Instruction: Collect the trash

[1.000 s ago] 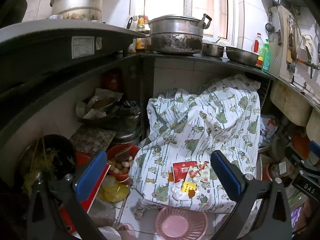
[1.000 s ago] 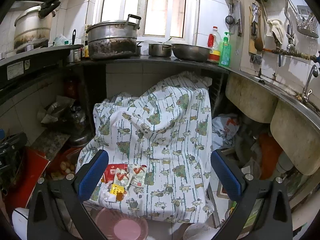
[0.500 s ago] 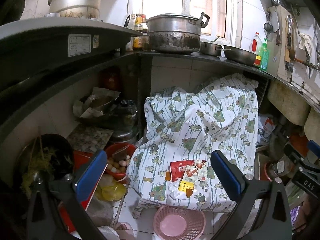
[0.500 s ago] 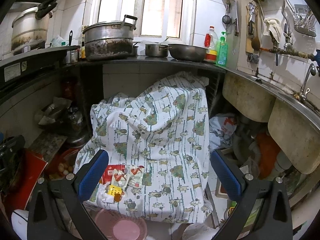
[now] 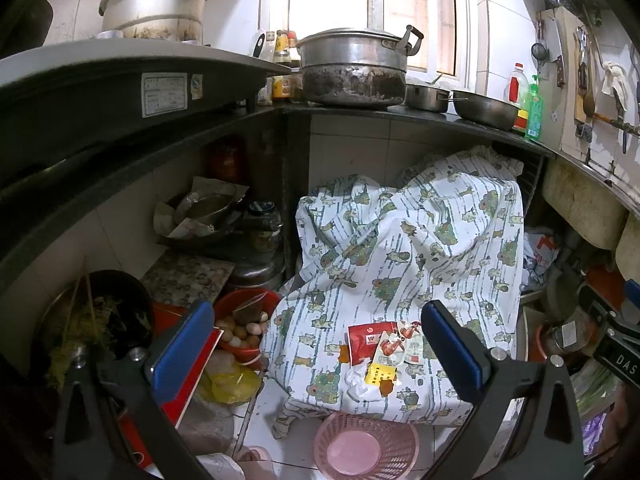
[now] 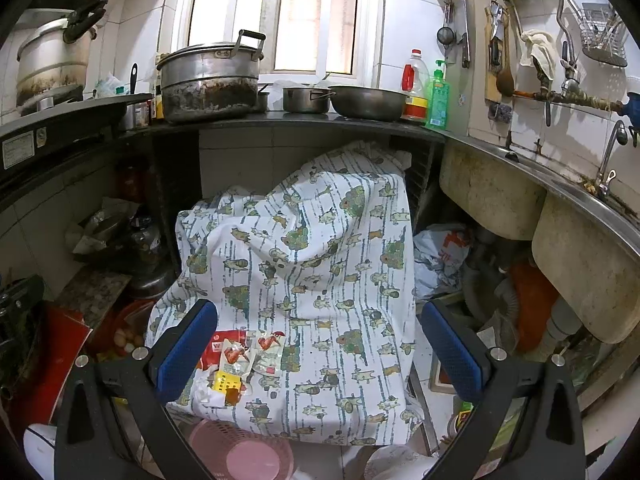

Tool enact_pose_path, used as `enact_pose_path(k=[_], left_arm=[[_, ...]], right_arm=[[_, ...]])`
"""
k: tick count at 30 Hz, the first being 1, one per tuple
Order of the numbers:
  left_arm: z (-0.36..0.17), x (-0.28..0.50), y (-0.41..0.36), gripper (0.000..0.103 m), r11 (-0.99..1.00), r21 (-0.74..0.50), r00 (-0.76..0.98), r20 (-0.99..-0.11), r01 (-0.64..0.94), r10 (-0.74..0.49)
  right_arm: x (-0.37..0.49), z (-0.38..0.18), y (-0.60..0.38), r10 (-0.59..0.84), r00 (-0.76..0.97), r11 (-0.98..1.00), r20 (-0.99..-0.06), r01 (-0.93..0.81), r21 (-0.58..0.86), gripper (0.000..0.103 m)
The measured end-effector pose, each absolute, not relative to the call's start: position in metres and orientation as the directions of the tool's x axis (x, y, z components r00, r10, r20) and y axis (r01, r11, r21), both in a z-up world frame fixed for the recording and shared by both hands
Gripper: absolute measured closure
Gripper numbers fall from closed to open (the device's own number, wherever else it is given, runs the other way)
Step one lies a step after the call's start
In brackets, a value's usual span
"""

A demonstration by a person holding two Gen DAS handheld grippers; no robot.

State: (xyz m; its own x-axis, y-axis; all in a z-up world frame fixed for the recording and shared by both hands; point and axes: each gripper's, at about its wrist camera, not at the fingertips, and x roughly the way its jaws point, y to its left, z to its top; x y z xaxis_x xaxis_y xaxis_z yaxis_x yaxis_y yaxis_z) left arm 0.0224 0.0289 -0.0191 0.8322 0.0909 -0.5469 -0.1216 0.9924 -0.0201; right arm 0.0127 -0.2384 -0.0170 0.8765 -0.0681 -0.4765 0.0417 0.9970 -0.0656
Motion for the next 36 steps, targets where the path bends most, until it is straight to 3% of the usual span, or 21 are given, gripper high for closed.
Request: enact_pose_path(k=[36], left_arm=[[-0.0175,0.0181,0.0317,0.0,0.992,-0.008,0.843,-0.528,-0.126,0.103]], right_arm=[[0.011,-0.0167,-0.2415,-0.077,0.878,0.996,-0.473,0.048,-0.074,0.0]])
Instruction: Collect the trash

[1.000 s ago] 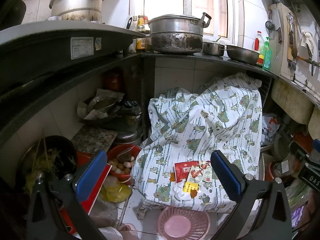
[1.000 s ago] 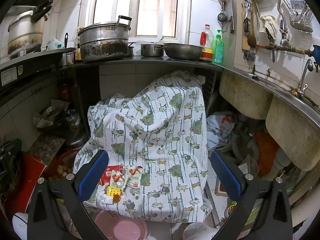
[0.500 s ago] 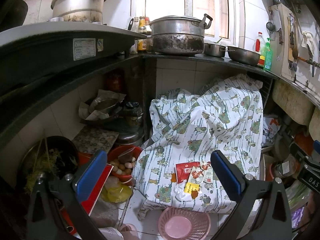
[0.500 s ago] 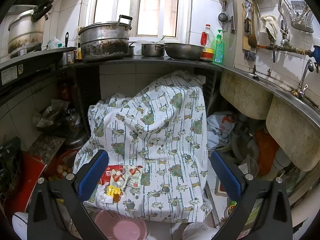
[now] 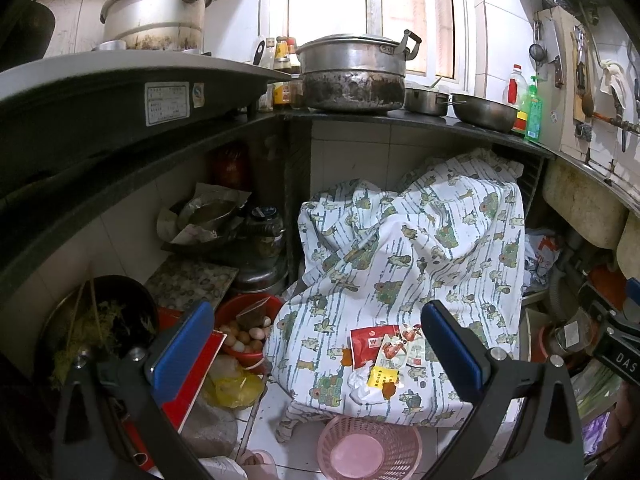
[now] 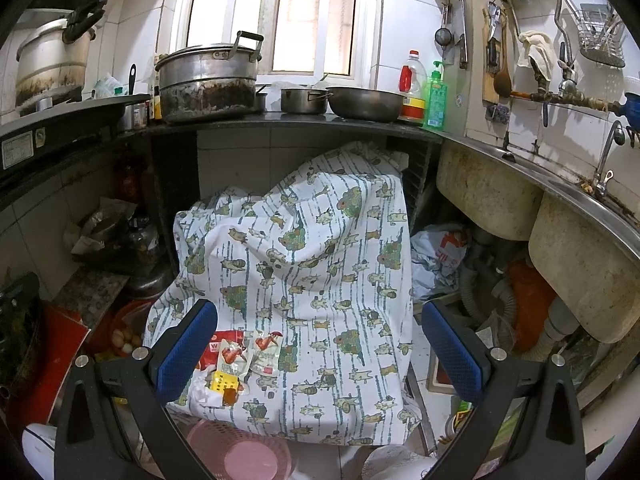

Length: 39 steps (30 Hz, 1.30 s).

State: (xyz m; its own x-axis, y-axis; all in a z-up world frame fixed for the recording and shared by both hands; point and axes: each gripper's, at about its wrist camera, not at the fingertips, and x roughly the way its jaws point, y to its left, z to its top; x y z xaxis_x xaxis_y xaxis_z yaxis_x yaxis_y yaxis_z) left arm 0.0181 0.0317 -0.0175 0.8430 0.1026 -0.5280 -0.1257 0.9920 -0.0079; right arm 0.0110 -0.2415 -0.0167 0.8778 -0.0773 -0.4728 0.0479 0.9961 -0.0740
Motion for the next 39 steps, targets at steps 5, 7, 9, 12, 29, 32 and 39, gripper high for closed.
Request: enact_pose_path(k=[5,7,9,12,29,32,39], left_arm=[[-0.015,0.015,0.03,0.0,0.992,-0.012,0.853,-0.512,-0.122,0.099],[-0.014,0.014,0.028,0.0,0.992,-0.012,0.856,-0.507,-0.122,0.099],[-0.013,0.014,0.027,0.0,0.993,-0.008,0.859,-0.503,-0.121,0.101],[-0.012,0.014,0.026,0.0,0.992,0.007,0.862,-0.495,-0.123,0.11],[-0.014,0.045,0.025,0.0,0.999,-0.03,0.936,-0.35,-0.037,0.025],[-0.027,0.063,0.026,0.0,0.999,-0.035,0.926,-0.376,-0.042,0.025],[-0.066,0.106,0.031,0.0,0.999,-0.028,0.895,-0.446,0.015,-0.026]], right_arm=[[0.01,-0.016,-0.241,-0.075,0.88,0.996,-0.469,0.044,-0.078,0.0],[0.008,-0.015,-0.242,-0.074,0.887,0.996,-0.456,0.042,-0.079,0.0],[0.007,-0.01,-0.242,-0.071,0.893,0.996,-0.445,0.038,-0.082,0.0],[0.006,-0.004,-0.236,-0.055,0.899,0.995,-0.434,0.011,-0.103,0.0],[0.025,-0.026,-0.276,0.13,0.821,0.99,-0.556,-0.141,0.024,0.0],[0.045,-0.048,-0.274,0.106,0.814,0.994,-0.571,-0.101,0.04,0.013],[0.106,-0.099,-0.253,0.062,0.757,0.994,-0.651,-0.104,-0.026,0.025]])
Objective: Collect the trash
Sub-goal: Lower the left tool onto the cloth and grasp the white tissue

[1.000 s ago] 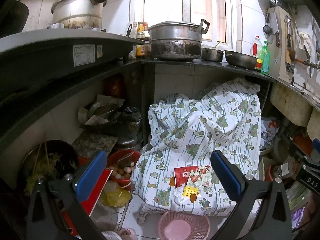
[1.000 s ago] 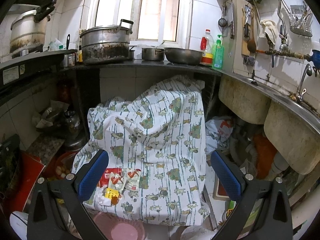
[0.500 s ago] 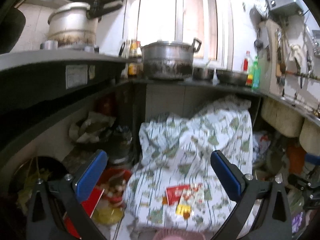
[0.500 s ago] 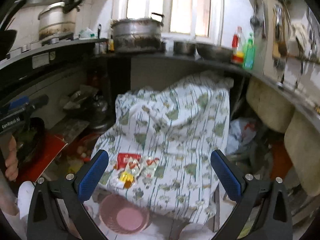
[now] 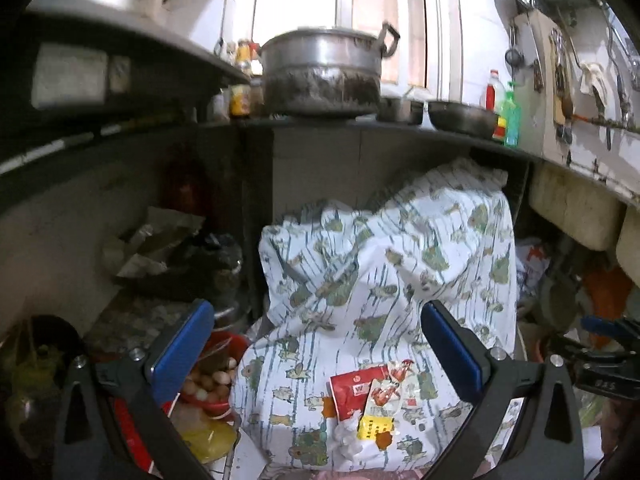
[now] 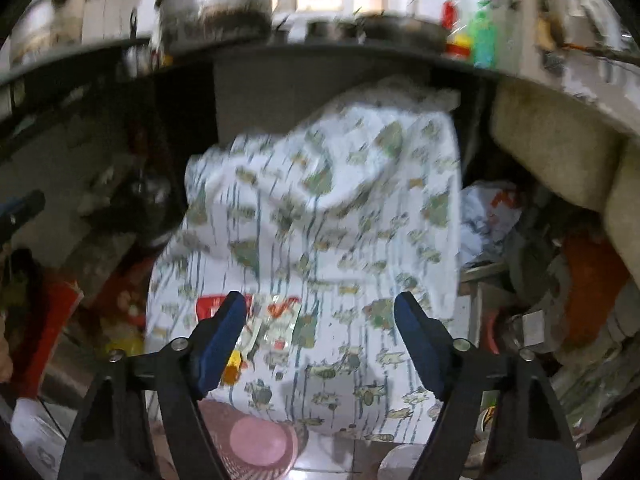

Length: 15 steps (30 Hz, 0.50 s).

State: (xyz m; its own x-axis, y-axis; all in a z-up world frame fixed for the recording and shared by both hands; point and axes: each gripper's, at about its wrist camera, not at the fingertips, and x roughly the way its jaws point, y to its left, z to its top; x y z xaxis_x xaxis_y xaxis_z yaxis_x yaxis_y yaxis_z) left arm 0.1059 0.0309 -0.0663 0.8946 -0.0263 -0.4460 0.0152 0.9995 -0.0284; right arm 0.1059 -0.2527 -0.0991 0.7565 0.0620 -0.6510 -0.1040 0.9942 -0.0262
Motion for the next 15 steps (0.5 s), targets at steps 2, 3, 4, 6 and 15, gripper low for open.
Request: enact_pose_path(k=[2,3,4,6,15], left_arm=[[-0.083,0.118,0.03,0.0,1.0,-0.012,0.877,-0.479,0.015,-0.019],[-0.091,0.125,0.03,0.0,1.0,-0.009,0.867,-0.498,0.017,-0.019],[-0.102,0.132,0.031,0.0,1.0,-0.011,0.856,-0.517,0.017,-0.02],[-0.121,0.144,0.035,0.0,1.0,-0.02,0.835,-0.55,0.004,-0.014],[-0.199,0.212,0.062,0.0,0.988,-0.12,0.609,-0.793,-0.097,-0.037]], right_arm=[[0.125,-0.117,-0.244,0.074,0.725,0.99,-0.685,-0.138,-0.04,0.028],[0.134,-0.125,-0.241,0.074,0.717,0.988,-0.694,-0.146,-0.046,0.031],[0.142,-0.132,-0.239,0.075,0.71,0.988,-0.701,-0.15,-0.047,0.033],[0.155,-0.143,-0.236,0.091,0.698,0.987,-0.71,-0.158,-0.029,0.038],[0.214,-0.213,-0.241,0.069,0.579,0.996,-0.812,-0.092,0.02,0.065]])
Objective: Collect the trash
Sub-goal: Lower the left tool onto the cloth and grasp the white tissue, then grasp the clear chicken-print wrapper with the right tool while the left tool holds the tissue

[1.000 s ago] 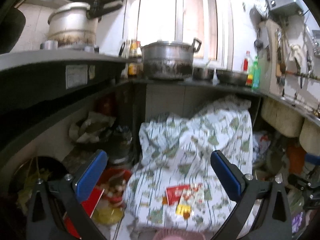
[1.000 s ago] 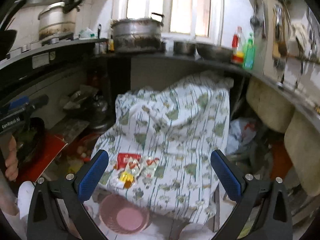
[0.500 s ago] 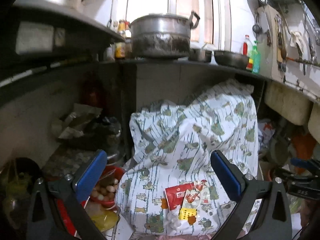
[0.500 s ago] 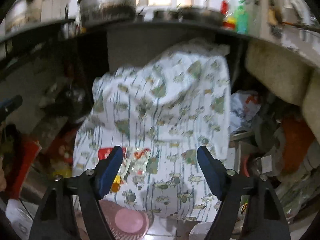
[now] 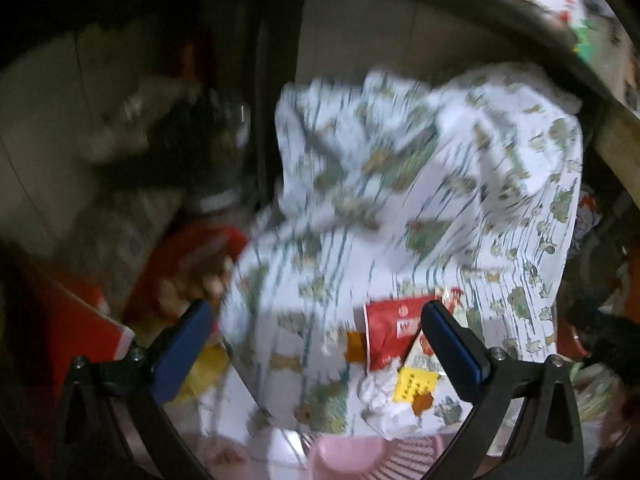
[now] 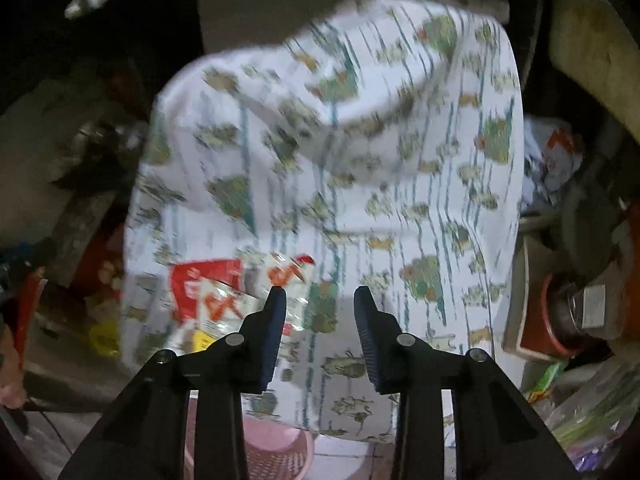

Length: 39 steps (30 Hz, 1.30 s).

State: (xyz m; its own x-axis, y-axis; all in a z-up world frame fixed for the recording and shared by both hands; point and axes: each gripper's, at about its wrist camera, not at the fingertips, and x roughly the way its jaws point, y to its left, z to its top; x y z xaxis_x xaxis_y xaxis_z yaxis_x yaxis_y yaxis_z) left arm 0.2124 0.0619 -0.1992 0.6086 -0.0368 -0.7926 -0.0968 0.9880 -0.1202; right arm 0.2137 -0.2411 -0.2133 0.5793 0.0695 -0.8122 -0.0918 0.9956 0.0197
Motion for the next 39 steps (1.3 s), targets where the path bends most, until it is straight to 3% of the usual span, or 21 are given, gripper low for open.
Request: enact_pose_path(k=[5,8,9,14,18,24,26,27,32,35,39], left_arm=[[-0.235,0.233,0.058,0.0,0.973,-0.191,0.487,-0.867,-0.128,-0.105],[-0.252,0.24,0.042,0.0,0.981,-0.17,0.433,-0.894,-0.096,-0.112],[-0.257,0.242,0.036,0.0,0.983,-0.165,0.416,-0.902,-0.081,-0.117],[-0.301,0.248,-0.002,0.0,0.996,-0.091,0.254,-0.963,0.001,-0.088],[-0.337,0.243,-0.015,0.002,0.99,-0.139,0.129,-0.982,-0.016,-0.136],[-0.367,0.234,-0.026,0.052,0.987,-0.156,0.046,-0.987,-0.025,-0.155],[-0.366,0.232,-0.027,0.076,0.991,-0.135,0.058,-0.989,-0.016,-0.134],[-0.364,0.231,-0.028,0.083,0.992,-0.127,0.067,-0.99,-0.009,-0.126],[-0.335,0.223,-0.029,0.093,0.99,-0.144,0.159,-0.977,0.013,-0.144],[-0.313,0.223,-0.028,0.093,0.992,-0.122,0.245,-0.962,0.017,-0.123],[-0.284,0.225,-0.014,0.093,0.994,-0.112,0.344,-0.933,-0.011,-0.102]], right_arm=[[0.23,-0.241,-0.247,0.071,0.503,0.997,-0.861,-0.067,0.043,0.063],[0.235,-0.25,-0.253,0.062,0.485,0.998,-0.872,-0.038,0.049,0.041],[0.237,-0.253,-0.256,0.056,0.481,0.998,-0.875,-0.022,0.052,0.038],[0.242,-0.259,-0.27,0.116,0.438,0.99,-0.891,0.02,0.139,0.034],[0.242,-0.264,-0.274,0.105,0.434,0.989,-0.895,0.048,0.14,0.034],[0.241,-0.272,-0.269,0.09,0.437,0.992,-0.895,0.037,0.118,0.034],[0.239,-0.272,-0.263,0.102,0.442,0.992,-0.891,0.02,0.124,0.034],[0.237,-0.272,-0.26,0.107,0.446,0.992,-0.889,0.011,0.125,0.034],[0.233,-0.27,-0.243,0.213,0.473,0.976,-0.855,-0.065,0.207,0.034],[0.242,-0.275,-0.231,0.326,0.428,0.945,-0.843,-0.118,0.306,0.034],[0.259,-0.289,-0.217,0.341,0.33,0.939,-0.88,-0.071,0.337,0.034]])
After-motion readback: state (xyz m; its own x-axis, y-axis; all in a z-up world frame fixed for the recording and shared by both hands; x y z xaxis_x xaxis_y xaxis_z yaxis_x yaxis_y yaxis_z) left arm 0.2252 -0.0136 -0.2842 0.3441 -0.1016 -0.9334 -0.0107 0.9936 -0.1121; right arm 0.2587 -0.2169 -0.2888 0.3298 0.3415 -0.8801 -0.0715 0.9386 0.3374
